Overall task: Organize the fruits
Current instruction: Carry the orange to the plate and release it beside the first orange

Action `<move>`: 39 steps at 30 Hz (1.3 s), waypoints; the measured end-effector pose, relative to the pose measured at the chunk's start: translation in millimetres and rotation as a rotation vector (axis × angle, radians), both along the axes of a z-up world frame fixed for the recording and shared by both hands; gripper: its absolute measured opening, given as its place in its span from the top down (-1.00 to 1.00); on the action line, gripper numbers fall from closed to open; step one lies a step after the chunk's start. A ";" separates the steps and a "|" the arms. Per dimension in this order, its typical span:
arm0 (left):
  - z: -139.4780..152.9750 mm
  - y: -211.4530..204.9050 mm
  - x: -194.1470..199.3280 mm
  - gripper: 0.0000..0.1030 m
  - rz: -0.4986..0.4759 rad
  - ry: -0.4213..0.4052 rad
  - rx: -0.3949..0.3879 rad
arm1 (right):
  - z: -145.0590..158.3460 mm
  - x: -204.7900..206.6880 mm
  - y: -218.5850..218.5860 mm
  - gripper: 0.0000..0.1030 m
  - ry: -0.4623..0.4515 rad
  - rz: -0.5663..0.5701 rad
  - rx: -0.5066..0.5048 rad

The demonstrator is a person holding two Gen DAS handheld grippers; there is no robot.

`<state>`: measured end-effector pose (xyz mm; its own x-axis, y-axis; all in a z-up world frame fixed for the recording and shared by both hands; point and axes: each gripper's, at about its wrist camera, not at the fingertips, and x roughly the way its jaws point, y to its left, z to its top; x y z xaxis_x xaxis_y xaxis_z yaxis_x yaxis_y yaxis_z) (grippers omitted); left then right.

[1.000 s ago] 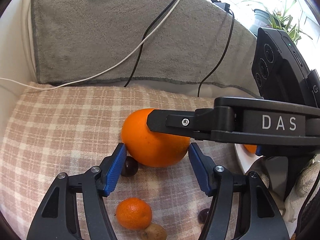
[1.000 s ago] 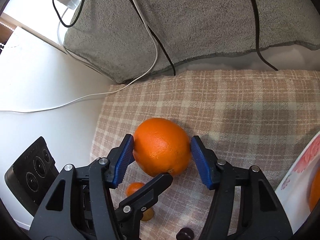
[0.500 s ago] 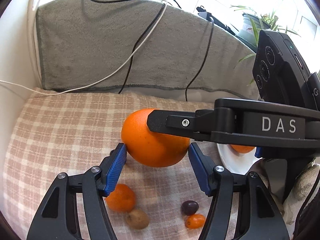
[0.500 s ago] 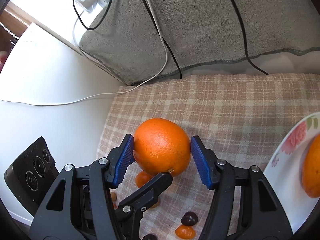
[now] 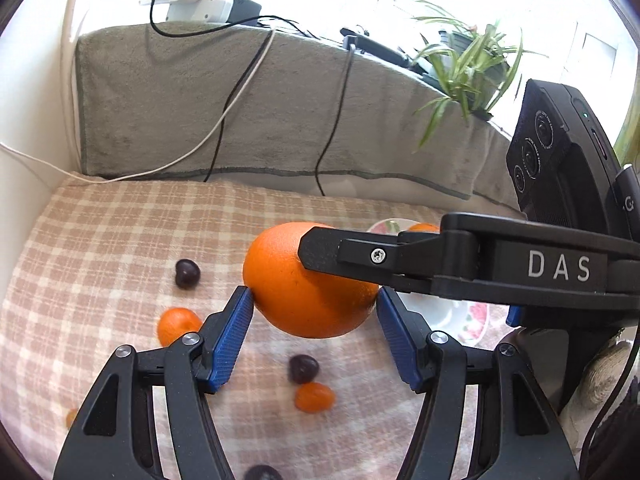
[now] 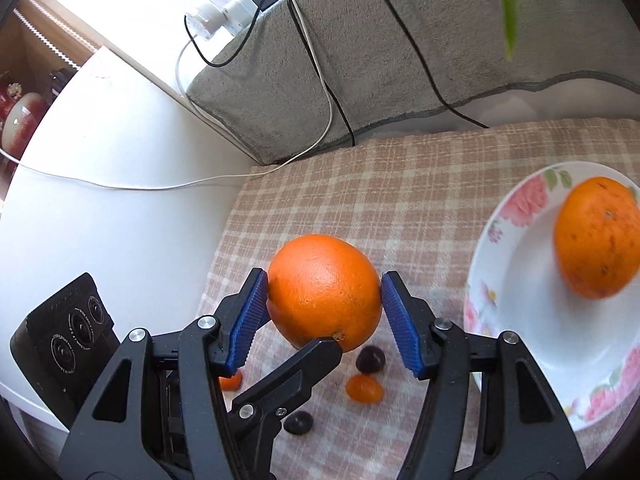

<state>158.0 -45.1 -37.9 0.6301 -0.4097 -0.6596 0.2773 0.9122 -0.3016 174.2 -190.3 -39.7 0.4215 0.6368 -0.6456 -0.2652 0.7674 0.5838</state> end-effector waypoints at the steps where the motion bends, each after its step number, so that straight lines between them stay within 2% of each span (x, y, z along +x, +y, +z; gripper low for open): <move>1: 0.7 -2.1 -3.7 -0.24 -0.003 -0.005 -0.001 | 1.3 -5.3 -3.9 -0.20 -0.007 -0.003 -0.002; 17: 4.1 -60.2 -53.0 -0.24 -0.085 -0.035 -0.025 | -0.1 -59.4 -67.9 -0.20 -0.041 -0.085 0.012; 26: 1.2 -89.4 -57.3 -0.24 -0.143 -0.019 -0.049 | -11.5 -80.3 -108.9 -0.20 -0.032 -0.155 0.049; 39: -6.5 -107.7 -51.2 -0.23 -0.169 -0.002 -0.047 | -20.5 -83.1 -131.0 -0.20 -0.020 -0.187 0.054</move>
<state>106.8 -152.7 -44.4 0.5509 -0.5399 -0.6364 0.4259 0.8377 -0.3419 91.1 -321.3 -60.1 0.5480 0.5798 -0.6030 -0.1331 0.7721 0.6214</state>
